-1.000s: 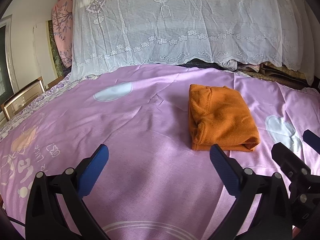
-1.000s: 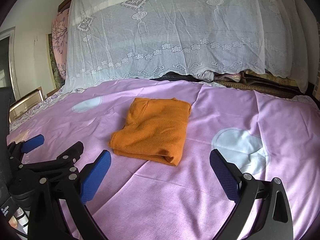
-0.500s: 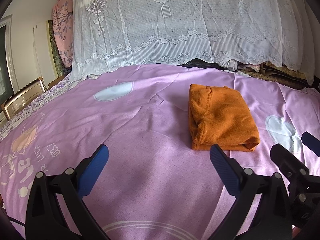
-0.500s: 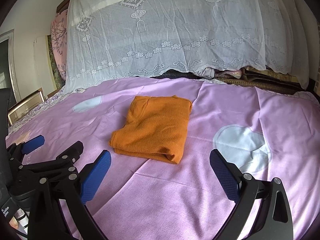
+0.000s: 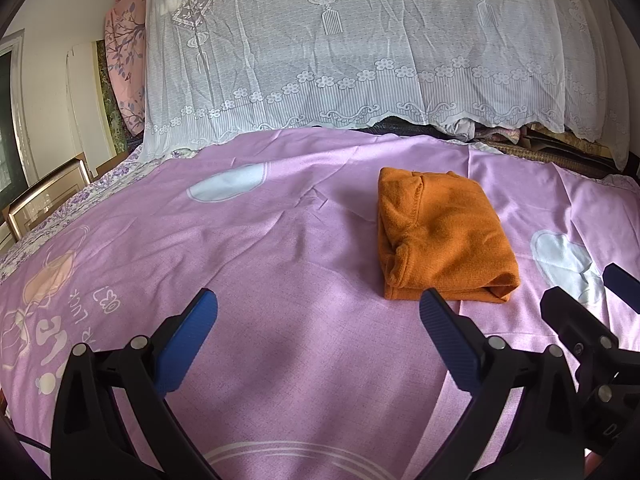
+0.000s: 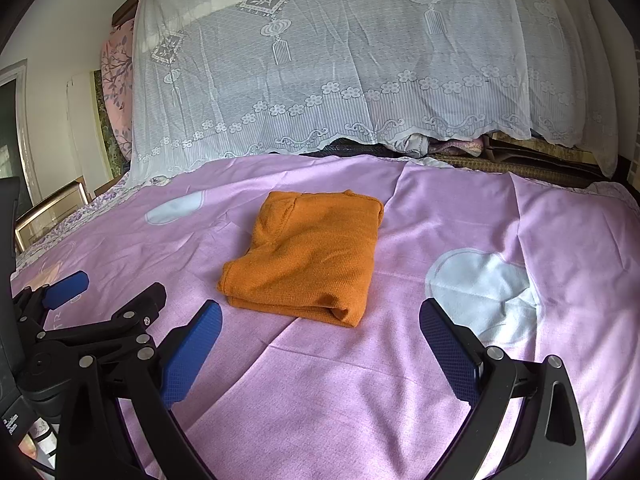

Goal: Fold small clothes

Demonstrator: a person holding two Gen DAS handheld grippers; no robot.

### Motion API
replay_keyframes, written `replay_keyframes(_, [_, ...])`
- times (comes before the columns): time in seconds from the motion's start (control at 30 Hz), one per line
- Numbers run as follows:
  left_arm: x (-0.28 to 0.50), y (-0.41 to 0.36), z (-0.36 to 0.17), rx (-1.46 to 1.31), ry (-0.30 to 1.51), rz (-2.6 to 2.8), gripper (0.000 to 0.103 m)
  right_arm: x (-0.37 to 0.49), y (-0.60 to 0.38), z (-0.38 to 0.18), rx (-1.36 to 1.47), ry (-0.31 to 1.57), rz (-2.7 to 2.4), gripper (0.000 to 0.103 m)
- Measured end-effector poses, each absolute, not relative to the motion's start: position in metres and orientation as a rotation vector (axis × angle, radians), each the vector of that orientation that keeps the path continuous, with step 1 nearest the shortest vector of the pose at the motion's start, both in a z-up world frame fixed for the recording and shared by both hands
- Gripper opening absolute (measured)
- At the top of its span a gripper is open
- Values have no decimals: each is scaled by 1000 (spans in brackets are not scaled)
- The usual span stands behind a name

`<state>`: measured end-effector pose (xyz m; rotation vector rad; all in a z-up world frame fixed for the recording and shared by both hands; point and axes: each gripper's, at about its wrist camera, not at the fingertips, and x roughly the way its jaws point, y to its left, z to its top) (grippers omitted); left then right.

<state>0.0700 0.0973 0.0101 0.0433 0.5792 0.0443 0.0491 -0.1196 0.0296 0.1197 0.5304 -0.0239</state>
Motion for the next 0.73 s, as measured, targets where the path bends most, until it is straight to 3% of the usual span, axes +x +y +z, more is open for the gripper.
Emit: replay_keyframes(0.73, [69, 98, 11, 47, 573, 42, 99, 50, -122, 26, 132, 535, -30, 100])
